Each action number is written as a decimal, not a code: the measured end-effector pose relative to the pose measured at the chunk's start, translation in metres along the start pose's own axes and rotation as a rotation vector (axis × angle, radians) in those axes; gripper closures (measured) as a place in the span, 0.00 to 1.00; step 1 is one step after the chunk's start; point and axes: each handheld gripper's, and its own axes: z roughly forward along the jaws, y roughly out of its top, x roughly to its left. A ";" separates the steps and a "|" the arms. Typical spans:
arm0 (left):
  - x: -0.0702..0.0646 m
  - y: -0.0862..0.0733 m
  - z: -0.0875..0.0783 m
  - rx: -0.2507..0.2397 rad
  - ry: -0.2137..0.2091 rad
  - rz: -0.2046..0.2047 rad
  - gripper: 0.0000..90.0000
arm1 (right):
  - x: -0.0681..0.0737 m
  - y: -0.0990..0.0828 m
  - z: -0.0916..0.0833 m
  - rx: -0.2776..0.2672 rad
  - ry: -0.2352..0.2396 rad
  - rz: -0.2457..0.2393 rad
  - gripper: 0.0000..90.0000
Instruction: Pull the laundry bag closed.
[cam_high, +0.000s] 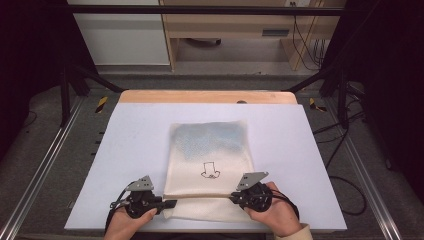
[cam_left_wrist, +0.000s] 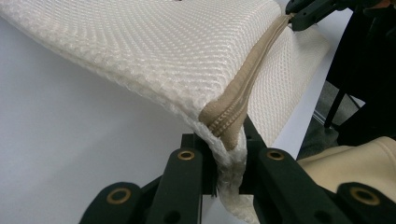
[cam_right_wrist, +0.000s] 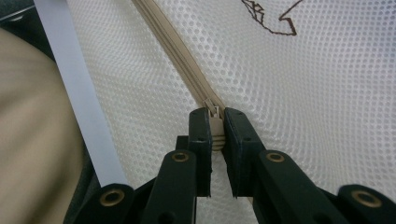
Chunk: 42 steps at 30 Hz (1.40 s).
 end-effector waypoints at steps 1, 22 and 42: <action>0.000 0.000 0.000 0.000 0.000 0.000 0.92 | -0.001 -0.001 0.000 -0.004 0.002 0.001 0.91; 0.000 -0.001 0.000 0.003 0.012 -0.001 0.92 | -0.009 -0.020 -0.012 -0.001 -0.030 0.060 0.91; 0.000 0.000 -0.001 0.003 0.015 0.006 0.92 | -0.016 -0.031 -0.017 0.021 -0.056 0.100 0.91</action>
